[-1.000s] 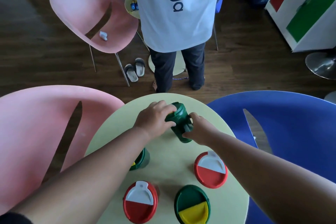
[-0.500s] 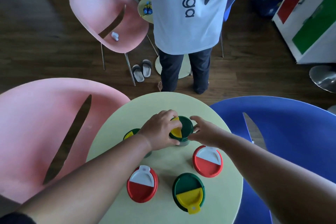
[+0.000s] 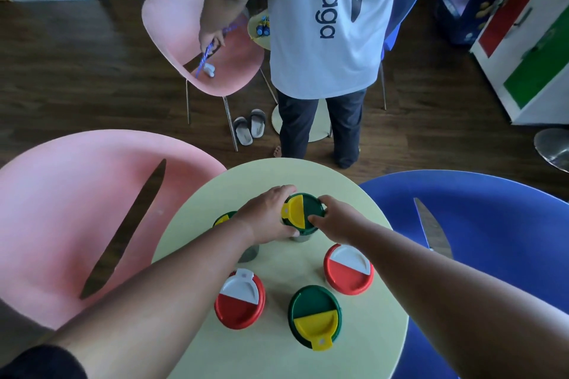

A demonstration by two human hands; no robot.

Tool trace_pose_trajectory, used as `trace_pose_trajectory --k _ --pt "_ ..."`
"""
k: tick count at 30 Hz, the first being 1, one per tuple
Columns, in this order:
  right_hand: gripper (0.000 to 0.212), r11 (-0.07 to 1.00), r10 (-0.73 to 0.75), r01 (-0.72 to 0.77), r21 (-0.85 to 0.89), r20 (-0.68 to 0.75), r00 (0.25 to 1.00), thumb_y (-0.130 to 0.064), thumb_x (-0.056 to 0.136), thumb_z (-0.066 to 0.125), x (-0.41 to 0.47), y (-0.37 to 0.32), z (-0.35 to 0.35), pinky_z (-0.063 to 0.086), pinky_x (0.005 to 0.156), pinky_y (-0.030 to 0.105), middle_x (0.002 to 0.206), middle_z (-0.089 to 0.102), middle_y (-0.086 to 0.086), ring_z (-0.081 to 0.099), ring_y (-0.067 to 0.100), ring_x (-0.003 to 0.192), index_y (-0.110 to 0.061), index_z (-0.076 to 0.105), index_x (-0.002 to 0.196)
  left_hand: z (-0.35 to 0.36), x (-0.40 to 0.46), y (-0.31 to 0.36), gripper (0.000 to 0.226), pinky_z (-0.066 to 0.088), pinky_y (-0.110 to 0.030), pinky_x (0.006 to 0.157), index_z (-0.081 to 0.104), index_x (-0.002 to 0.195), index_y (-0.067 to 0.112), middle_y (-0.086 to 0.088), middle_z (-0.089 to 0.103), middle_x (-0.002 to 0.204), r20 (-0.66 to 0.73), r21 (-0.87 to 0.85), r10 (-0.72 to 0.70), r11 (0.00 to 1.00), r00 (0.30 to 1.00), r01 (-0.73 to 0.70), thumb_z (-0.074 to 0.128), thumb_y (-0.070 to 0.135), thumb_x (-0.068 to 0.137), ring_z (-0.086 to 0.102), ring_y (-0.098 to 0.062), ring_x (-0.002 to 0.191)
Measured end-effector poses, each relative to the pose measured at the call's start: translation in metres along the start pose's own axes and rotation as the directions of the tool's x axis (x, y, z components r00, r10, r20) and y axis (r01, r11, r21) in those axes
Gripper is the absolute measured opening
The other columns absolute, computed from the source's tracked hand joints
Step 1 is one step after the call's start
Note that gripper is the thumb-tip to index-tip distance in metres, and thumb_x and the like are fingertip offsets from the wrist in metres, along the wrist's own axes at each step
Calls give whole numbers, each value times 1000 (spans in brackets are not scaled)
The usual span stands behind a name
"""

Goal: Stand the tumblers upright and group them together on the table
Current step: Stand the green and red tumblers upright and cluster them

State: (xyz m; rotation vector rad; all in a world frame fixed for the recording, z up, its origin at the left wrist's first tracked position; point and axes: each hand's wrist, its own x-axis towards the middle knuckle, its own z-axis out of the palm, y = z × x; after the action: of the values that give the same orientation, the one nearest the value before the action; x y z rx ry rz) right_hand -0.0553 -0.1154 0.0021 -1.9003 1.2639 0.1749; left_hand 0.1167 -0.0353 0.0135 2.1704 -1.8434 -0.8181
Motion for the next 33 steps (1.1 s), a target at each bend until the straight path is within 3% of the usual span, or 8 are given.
trace_pose_trajectory --k 5,9,11,14,17,21,26,33 --pt "51 1000 2 -1 -17 11 1000 -39 101 55 5 -10 2 43 58 23 115 60 2 61 19 93 -20 42 147 -4 1 -6 82 42 -36 105 38 144 30 6 46 146 -1 -26 -31 999 1000 31 80 39 73 46 -16 130" --pt "53 998 24 -23 -50 10 1000 -38 99 55 8 -14 2 57 78 32 120 63 5 63 20 99 -20 41 147 -8 -3 -14 87 37 -31 109 33 151 31 8 40 154 25 -55 -16 998 1000 17 79 37 76 41 -14 137" --pt "60 995 12 -13 -100 -10 1000 -33 98 58 7 -17 1 55 87 35 132 60 8 61 24 109 -20 35 152 -11 -10 -22 88 35 -28 108 31 152 30 8 37 155 23 -57 2 998 1000 0 79 37 78 38 -12 139" --pt "79 976 -110 102 -193 -31 993 -22 90 64 3 -26 -3 51 96 36 153 42 6 49 26 130 -27 24 158 -20 -26 -44 79 38 -30 106 39 146 31 9 41 150 -14 26 31 999 999 -31 77 43 78 41 -14 135" --pt "92 909 -224 238 -343 83 971 -24 85 69 1 -36 -3 42 110 43 165 21 1 28 27 147 -37 17 159 -28 -43 -70 73 41 -34 103 47 139 31 11 45 142 -39 71 24 997 999 -21 76 50 75 43 -14 131" --pt "106 817 -199 273 -508 197 960 -29 79 76 3 -41 1 39 114 52 170 3 -2 14 31 154 -43 8 159 -28 -57 -90 89 45 -37 100 43 138 33 11 44 138 6 134 -20 991 1000 19 74 66 61 45 -15 127" --pt "101 815 -198 226 -533 111 974 -22 79 76 2 -43 9 53 99 47 162 22 2 30 30 143 -40 16 158 -24 -52 -99 93 46 -32 100 38 141 31 7 43 140 73 108 28 993 997 -36 80 56 61 49 -15 125" --pt "98 946 0 -56 -320 -173 985 -50 74 82 1 -46 23 55 86 42 137 44 8 47 29 121 -32 26 153 -23 -35 -88 85 44 -28 100 41 138 32 9 45 138 98 80 152 984 983 -160 81 43 63 49 -13 123"
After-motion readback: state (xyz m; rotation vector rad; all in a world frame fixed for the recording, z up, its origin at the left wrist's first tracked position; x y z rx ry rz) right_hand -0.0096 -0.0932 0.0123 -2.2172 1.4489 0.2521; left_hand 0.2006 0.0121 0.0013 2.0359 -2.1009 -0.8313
